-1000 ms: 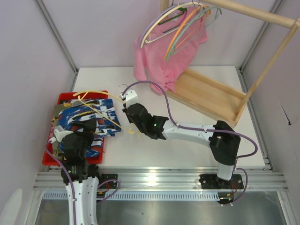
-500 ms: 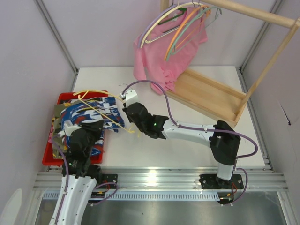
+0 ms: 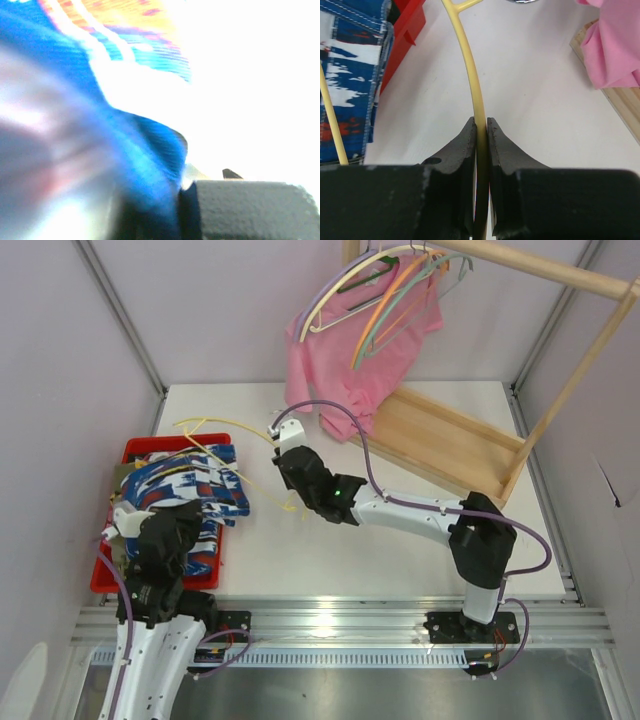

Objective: Remove the trousers from the hanger
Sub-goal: Place the trousers into the basket

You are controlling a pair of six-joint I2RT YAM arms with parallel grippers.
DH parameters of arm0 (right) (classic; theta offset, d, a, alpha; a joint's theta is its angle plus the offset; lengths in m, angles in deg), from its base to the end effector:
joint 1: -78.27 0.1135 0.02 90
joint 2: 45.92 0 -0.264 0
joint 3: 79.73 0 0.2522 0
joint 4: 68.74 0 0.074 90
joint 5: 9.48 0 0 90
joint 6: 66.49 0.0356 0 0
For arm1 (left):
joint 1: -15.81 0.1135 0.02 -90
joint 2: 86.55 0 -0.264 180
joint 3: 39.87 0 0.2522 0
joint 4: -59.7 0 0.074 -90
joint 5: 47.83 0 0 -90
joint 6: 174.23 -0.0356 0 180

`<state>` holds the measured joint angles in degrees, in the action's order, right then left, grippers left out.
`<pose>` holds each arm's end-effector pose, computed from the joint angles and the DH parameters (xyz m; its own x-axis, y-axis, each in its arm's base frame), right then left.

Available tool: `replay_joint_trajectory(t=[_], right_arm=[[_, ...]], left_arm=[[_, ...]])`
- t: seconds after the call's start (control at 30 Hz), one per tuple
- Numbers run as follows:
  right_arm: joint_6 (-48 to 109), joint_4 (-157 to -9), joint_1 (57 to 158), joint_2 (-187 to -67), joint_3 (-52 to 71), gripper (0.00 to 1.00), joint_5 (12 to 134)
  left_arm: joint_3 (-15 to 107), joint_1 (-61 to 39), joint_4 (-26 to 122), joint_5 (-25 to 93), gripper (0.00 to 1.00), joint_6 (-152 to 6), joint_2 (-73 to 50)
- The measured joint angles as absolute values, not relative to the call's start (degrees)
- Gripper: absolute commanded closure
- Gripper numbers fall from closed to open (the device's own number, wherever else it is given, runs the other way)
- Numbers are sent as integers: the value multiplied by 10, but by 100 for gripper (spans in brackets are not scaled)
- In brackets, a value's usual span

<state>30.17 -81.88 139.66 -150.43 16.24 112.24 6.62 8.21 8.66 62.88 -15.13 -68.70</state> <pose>0.2235 0.3707 0.2931 -0.2352 -0.2251 -0.9455 -0.4888 0.8682 -0.0851 0.0901 0.0007 0.2744 0.0524 -0.8886 -0.4557 -0.4244 0.3933 -0.8156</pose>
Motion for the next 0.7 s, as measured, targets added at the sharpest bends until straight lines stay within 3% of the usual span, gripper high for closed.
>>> replay_joint_trajectory(t=[0.27,0.33,0.37,0.47,0.57,0.7], right_arm=[[284,-831,1381,-1485,178,100,1122],[282,-832,1379,-1480,181,100,1122],[280,-831,1379,-1478,182,100,1122],[280,-833,1379,-1476,182,100,1121],[280,-840,1379,-1476,182,100,1120],[280,-844,1379,-1476,182,100,1119]], left_arm=[[85,82,42,655,99,-150,-684],[84,82,33,656,93,-143,-691],[82,82,29,656,76,-139,-698],[71,82,24,658,39,-130,-719],[64,82,24,657,19,-118,-724],[62,82,20,655,7,-112,-716]])
